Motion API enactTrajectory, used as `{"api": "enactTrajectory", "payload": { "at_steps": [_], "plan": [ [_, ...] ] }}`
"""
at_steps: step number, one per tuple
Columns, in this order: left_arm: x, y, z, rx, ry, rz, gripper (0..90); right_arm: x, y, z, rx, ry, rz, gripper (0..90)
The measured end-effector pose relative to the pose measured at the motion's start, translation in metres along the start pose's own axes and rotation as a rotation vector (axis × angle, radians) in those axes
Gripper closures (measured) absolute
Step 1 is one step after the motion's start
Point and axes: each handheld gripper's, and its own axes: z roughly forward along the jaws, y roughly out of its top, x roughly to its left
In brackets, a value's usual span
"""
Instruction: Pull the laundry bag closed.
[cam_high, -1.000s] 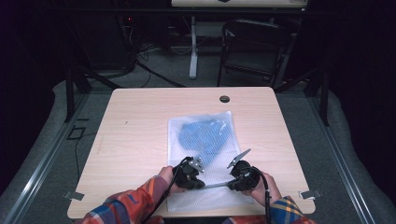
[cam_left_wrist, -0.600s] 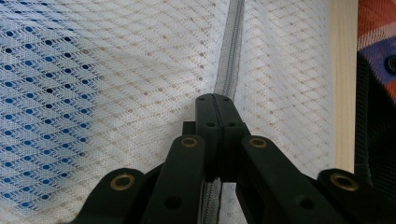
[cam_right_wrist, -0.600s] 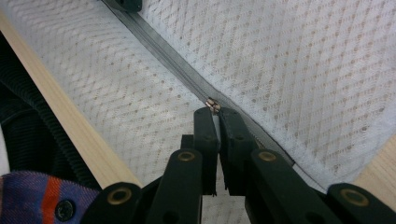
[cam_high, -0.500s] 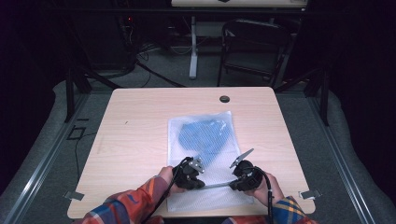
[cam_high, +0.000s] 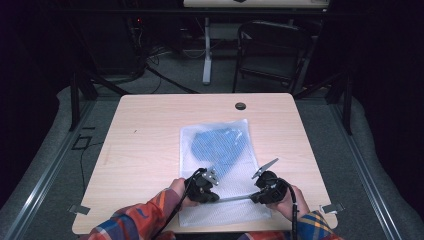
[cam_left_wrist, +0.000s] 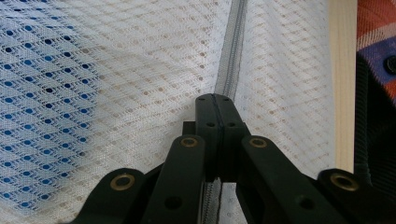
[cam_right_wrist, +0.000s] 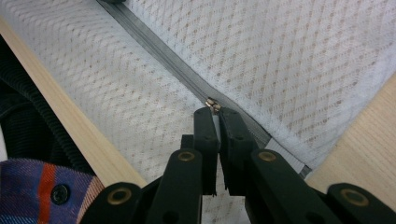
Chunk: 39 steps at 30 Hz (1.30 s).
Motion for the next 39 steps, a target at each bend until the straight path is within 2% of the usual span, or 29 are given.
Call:
{"api": "enactTrajectory", "payload": {
  "at_steps": [22,34,35,37,39],
  "plan": [
    [0.001,0.000,0.000,-0.001,-0.004,-0.003,90.0,-0.009,-0.008,-0.005,0.012,-0.007,0.025,86.6],
    [0.001,0.000,-0.001,0.007,0.000,-0.001,90.0,-0.016,-0.015,-0.009,0.020,-0.021,0.062,86.6],
    [0.001,0.000,-0.001,0.009,0.000,-0.001,90.0,-0.017,-0.017,-0.008,0.002,-0.020,0.073,86.6],
    [0.002,-0.001,0.000,-0.001,-0.010,-0.004,90.0,-0.020,-0.018,-0.011,0.029,-0.019,0.070,86.6],
    [0.002,-0.001,0.000,-0.002,-0.010,-0.003,90.0,-0.019,-0.019,-0.010,0.011,-0.019,0.082,86.6]
  ]
}}
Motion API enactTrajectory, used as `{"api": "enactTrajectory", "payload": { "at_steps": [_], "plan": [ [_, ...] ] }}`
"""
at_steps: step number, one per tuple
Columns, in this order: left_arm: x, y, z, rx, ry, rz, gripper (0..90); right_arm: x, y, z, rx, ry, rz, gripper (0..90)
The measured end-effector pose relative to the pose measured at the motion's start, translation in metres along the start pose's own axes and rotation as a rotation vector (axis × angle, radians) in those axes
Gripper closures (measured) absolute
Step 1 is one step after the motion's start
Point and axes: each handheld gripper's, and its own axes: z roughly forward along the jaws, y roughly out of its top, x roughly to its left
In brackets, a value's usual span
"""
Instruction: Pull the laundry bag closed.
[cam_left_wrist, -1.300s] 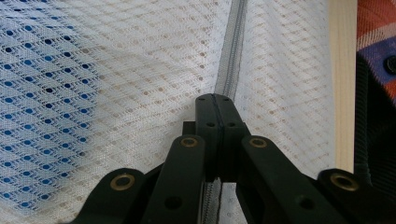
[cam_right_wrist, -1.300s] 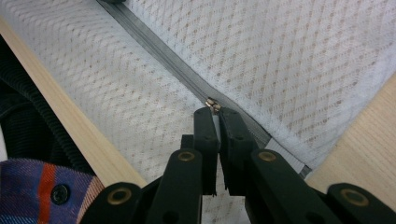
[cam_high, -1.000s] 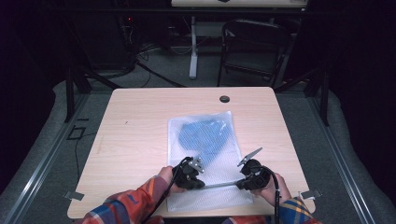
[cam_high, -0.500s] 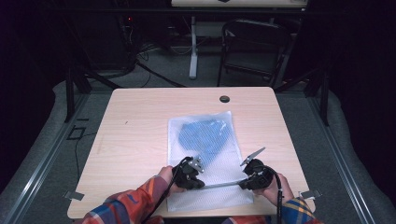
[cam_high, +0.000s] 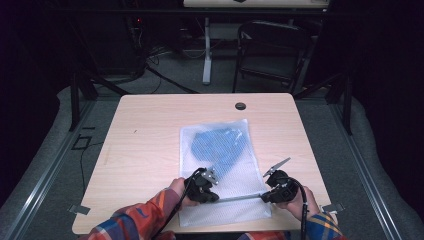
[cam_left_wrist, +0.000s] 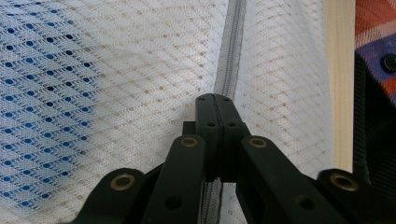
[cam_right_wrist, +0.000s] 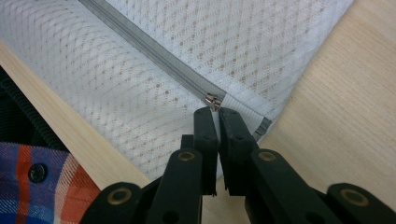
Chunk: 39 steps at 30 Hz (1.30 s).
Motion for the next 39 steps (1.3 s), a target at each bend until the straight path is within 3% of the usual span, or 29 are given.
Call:
{"api": "enactTrajectory", "payload": {
  "at_steps": [3,17,22,23,24,25,29,31,32,36,39],
  "plan": [
    [0.000,0.000,0.000,-0.001,0.000,-0.001,90.0,0.000,0.002,-0.001,0.023,-0.002,-0.006,86.6],
    [0.001,-0.002,0.000,-0.010,-0.007,-0.016,90.0,0.002,0.002,-0.001,0.001,-0.014,0.020,85.4],
    [0.001,-0.002,-0.001,-0.007,0.000,-0.023,89.9,0.002,0.002,-0.004,-0.027,0.000,0.013,77.0],
    [0.001,-0.002,-0.001,-0.007,0.000,-0.023,84.9,0.002,0.002,-0.004,-0.027,0.000,0.013,77.0],
    [0.001,-0.002,-0.002,-0.009,-0.039,-0.027,75.4,0.003,0.002,-0.006,-0.051,0.012,0.019,64.4],
    [0.000,-0.001,-0.003,-0.006,-0.030,-0.022,73.9,0.002,0.003,-0.007,-0.052,-0.005,0.024,59.4],
    [0.000,0.000,-0.004,-0.004,-0.032,-0.026,66.6,0.003,0.002,-0.008,-0.047,-0.020,0.030,57.8],
    [0.001,-0.001,-0.007,-0.004,-0.028,-0.035,58.0,0.004,0.002,-0.009,-0.055,-0.004,0.028,52.7],
    [0.003,-0.001,-0.010,0.005,-0.018,-0.047,55.7,0.005,0.001,-0.010,-0.087,0.000,0.031,48.5],
    [0.006,-0.002,-0.015,0.016,-0.022,-0.065,42.3,0.006,0.001,-0.013,-0.101,-0.003,0.015,41.9],
    [0.009,-0.004,-0.024,-0.011,-0.002,-0.085,35.2,0.005,0.000,-0.017,-0.109,-0.023,0.007,35.8]
  ]
}}
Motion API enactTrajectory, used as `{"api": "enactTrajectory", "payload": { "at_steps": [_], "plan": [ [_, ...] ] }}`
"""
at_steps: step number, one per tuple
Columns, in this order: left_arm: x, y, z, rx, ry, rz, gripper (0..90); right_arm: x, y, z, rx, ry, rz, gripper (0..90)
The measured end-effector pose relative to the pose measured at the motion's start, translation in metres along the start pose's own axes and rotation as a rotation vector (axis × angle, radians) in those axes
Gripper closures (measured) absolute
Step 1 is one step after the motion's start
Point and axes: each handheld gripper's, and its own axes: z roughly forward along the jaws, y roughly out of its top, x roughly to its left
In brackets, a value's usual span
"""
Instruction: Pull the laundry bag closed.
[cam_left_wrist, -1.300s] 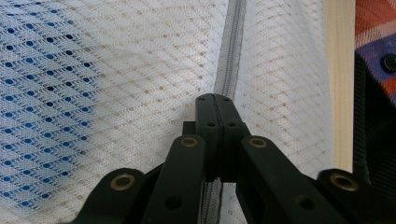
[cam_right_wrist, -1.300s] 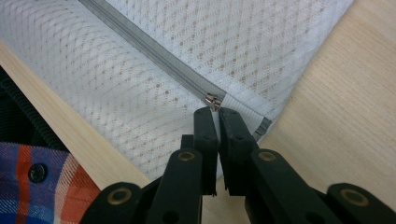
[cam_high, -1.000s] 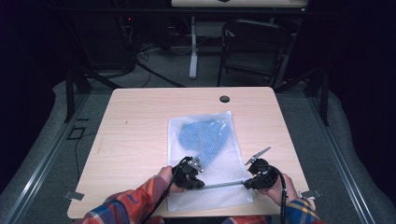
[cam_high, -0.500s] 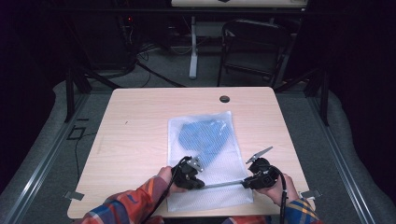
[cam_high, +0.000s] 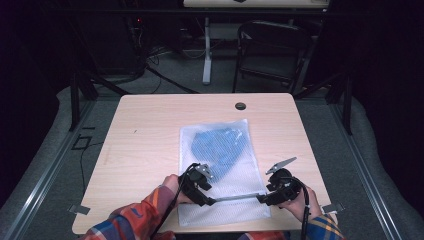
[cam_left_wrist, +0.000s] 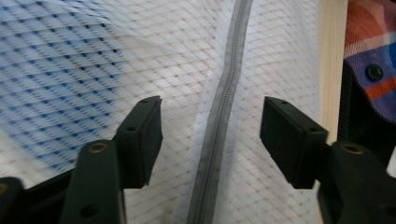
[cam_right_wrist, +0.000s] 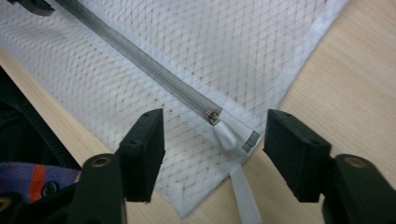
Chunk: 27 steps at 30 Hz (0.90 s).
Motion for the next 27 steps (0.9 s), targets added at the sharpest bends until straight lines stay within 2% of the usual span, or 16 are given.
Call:
{"api": "enactTrajectory", "payload": {
  "at_steps": [5,6,7,8,11,13,17,18,19,20,21,23,24,25,26,27],
  "plan": [
    [0.004,-0.005,-0.015,-0.021,0.040,-0.024,26.7,-0.004,-0.002,-0.005,-0.031,-0.032,-0.001,24.9],
    [0.004,-0.005,-0.015,-0.021,0.040,-0.024,26.2,-0.004,-0.002,-0.005,-0.031,-0.032,-0.001,24.9],
    [0.007,-0.009,-0.022,-0.039,0.052,-0.038,25.2,-0.005,-0.003,-0.009,-0.057,-0.045,0.007,23.1],
    [0.007,-0.009,-0.022,-0.039,0.052,-0.038,23.7,-0.006,-0.004,-0.011,-0.070,-0.056,0.012,21.6],
    [0.012,-0.018,-0.038,-0.071,0.094,-0.080,18.5,-0.010,-0.007,-0.016,-0.098,-0.088,0.025,14.0],
    [0.013,-0.023,-0.045,-0.082,0.120,-0.099,14.5,-0.013,-0.010,-0.020,-0.109,-0.099,0.040,12.6],
    [0.016,-0.034,-0.057,-0.060,0.182,-0.128,3.8,-0.020,-0.016,-0.026,-0.119,-0.137,0.055,5.4],
    [0.016,-0.034,-0.057,-0.060,0.182,-0.128,1.4,-0.021,-0.017,-0.028,-0.125,-0.138,0.063,3.8],
    [0.019,-0.040,-0.062,-0.055,0.184,-0.145,0.6,-0.023,-0.019,-0.029,-0.134,-0.146,0.072,2.7],
    [0.019,-0.040,-0.062,-0.055,0.184,-0.145,0.5,-0.025,-0.020,-0.030,-0.139,-0.168,0.080,1.9],
    [0.023,-0.046,-0.069,-0.070,0.194,-0.166,0.4,-0.027,-0.022,-0.032,-0.145,-0.184,0.093,0.9],
    [0.028,-0.053,-0.074,-0.072,0.203,-0.182,0.2,-0.031,-0.025,-0.034,-0.165,-0.205,0.123,0.6],
    [0.028,-0.053,-0.074,-0.072,0.203,-0.182,0.1,-0.031,-0.025,-0.034,-0.165,-0.205,0.123,0.6],
    [0.034,-0.059,-0.077,-0.070,0.218,-0.202,0.1,-0.035,-0.029,-0.036,-0.163,-0.235,0.126,0.0],
    [0.034,-0.059,-0.077,-0.070,0.218,-0.202,0.1,-0.035,-0.029,-0.036,-0.163,-0.235,0.126,0.0],
    [0.042,-0.063,-0.078,-0.069,0.233,-0.231,0.2,-0.041,-0.033,-0.036,-0.161,-0.252,0.147,0.0]
  ]
}}
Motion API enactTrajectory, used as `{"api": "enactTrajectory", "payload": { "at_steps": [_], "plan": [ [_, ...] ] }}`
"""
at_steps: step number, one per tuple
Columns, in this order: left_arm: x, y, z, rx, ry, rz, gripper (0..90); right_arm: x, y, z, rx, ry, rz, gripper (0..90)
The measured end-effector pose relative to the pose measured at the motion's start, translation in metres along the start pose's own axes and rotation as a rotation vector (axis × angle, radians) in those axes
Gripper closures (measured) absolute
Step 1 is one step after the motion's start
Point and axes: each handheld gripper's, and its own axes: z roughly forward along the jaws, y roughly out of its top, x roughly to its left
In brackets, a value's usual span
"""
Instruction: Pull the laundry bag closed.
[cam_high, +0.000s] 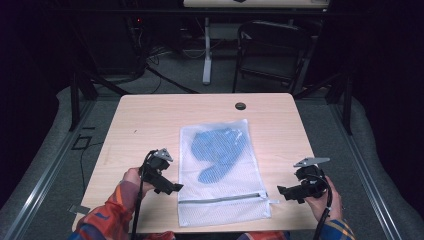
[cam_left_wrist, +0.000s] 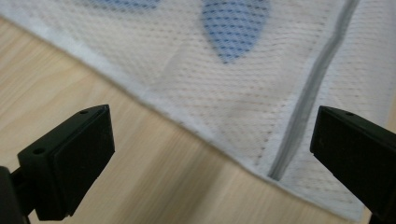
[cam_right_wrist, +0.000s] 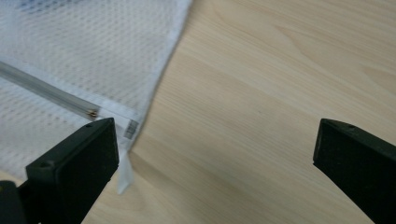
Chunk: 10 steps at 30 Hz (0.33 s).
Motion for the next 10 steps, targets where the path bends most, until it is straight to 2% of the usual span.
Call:
{"api": "enactTrajectory", "payload": {
  "at_steps": [3,4,6,7,9,10],
  "plan": [
    [0.006,-0.001,0.002,0.005,0.013,-0.022,0.1,-0.007,-0.003,0.003,0.011,-0.002,0.023,0.0],
    [0.011,-0.001,0.005,0.029,0.025,-0.035,0.2,-0.008,-0.004,0.005,0.022,-0.005,0.027,0.0],
    [0.013,-0.002,0.006,0.032,0.036,-0.037,0.2,-0.009,-0.004,0.006,0.027,-0.006,0.027,0.0],
    [0.019,-0.003,0.009,0.047,0.052,-0.054,0.2,-0.010,-0.004,0.009,0.046,-0.014,0.016,0.0],
    [0.027,-0.004,0.012,0.055,0.078,-0.060,0.1,-0.011,-0.004,0.015,0.064,-0.029,0.017,0.0],
    [0.027,-0.004,0.012,0.055,0.078,-0.060,0.1,-0.013,-0.005,0.018,0.070,-0.029,0.022,0.0]
  ]
}}
